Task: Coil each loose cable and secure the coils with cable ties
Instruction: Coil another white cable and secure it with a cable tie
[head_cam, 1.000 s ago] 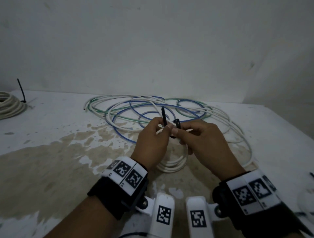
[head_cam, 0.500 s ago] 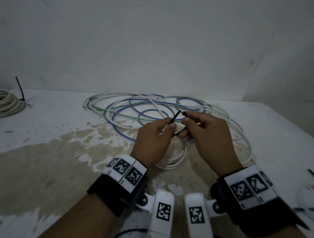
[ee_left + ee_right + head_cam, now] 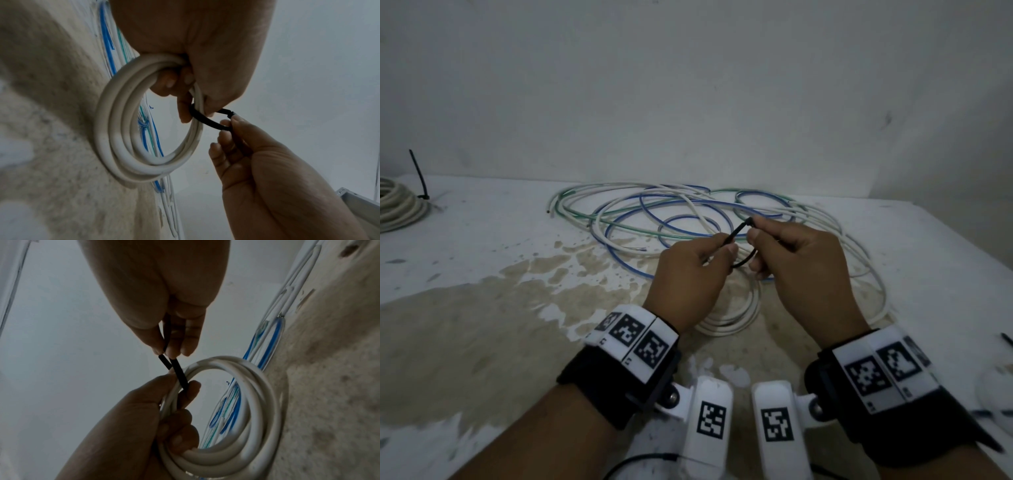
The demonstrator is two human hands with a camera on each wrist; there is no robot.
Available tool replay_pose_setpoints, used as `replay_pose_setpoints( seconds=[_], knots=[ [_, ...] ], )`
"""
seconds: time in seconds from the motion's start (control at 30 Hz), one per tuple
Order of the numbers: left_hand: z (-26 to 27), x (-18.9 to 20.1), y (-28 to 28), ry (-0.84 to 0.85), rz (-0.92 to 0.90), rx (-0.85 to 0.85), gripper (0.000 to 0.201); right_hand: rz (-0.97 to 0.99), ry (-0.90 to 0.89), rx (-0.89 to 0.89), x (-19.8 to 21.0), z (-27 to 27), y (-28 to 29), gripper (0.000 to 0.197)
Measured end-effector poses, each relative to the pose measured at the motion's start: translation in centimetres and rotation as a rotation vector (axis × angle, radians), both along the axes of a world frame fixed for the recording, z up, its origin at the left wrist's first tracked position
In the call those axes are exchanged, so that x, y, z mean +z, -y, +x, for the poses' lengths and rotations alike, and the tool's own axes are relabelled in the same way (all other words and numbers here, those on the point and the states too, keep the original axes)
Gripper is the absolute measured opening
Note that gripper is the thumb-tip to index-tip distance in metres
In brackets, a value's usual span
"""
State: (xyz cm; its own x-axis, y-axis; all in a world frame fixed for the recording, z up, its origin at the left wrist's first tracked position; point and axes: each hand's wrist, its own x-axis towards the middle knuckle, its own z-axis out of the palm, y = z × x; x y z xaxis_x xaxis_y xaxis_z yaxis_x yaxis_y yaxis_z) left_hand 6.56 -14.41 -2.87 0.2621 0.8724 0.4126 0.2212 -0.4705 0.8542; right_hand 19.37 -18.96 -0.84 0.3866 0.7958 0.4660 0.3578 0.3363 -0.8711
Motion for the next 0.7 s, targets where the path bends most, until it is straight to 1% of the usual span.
replay_pose_setpoints(
  seconds=[0.13,0.27,0.47,0.6,0.7],
  knots=[
    [0.0,0.0,-0.1,-0.033,0.016,0.005,0.024,0.037,0.131,-0.066,0.1,0.0,0.2,0.018],
    [0.0,-0.1,-0.1,-0.052,0.012,-0.009,0.024,0.031,0.178,-0.089,0.3,0.0,0.3,0.017],
    [0.0,-0.3,-0.2,-0.041,-0.010,-0.009,0.023,-0.053,0.201,-0.030,0.6,0.2,0.5,0.017],
    [-0.2,0.0,0.1,-0.064,0.038,-0.007,0.020,-0.104,0.181,0.023,1.1,0.5,0.8,0.007],
    [-0.3,0.0,0.2,-0.096,0.092,-0.001,0.020,-0.123,0.130,0.054,1.2,0.5,0.9,0.017]
  ],
)
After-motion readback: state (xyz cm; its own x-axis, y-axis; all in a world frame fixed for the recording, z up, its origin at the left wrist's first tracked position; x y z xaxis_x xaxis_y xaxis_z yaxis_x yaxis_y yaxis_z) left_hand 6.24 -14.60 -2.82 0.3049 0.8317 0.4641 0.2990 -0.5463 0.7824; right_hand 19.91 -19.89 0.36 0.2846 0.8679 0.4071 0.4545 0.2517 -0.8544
